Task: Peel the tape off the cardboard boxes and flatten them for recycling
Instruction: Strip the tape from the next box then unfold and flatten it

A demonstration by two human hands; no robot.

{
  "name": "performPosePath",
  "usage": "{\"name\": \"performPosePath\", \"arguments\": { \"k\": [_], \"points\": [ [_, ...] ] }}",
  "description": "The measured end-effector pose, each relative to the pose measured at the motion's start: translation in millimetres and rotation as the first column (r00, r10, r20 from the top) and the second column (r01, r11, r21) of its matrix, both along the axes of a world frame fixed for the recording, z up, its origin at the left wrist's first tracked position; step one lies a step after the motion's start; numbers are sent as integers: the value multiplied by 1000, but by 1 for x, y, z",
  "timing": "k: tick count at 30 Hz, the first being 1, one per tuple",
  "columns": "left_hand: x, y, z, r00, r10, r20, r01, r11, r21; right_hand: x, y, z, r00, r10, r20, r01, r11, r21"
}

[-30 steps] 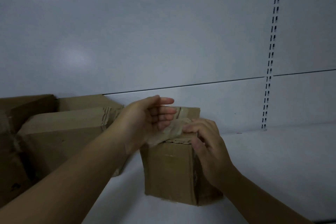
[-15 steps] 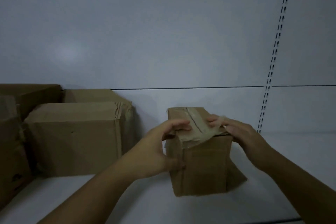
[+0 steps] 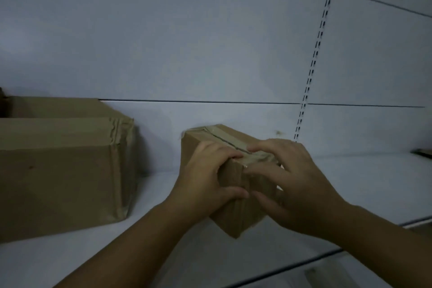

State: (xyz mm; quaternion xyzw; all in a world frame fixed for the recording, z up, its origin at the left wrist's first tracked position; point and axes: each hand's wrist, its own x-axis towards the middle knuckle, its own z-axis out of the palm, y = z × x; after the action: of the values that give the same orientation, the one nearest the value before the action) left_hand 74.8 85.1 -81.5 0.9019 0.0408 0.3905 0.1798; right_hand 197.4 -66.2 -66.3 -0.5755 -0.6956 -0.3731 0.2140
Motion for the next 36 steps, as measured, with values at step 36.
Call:
{"name": "performPosePath", "arguments": {
  "k": [36],
  "points": [
    [25,0,-42,976,-22,218,34,998,-53,-4,11,62,555,-231,-799,-94,937,-336]
  ]
}}
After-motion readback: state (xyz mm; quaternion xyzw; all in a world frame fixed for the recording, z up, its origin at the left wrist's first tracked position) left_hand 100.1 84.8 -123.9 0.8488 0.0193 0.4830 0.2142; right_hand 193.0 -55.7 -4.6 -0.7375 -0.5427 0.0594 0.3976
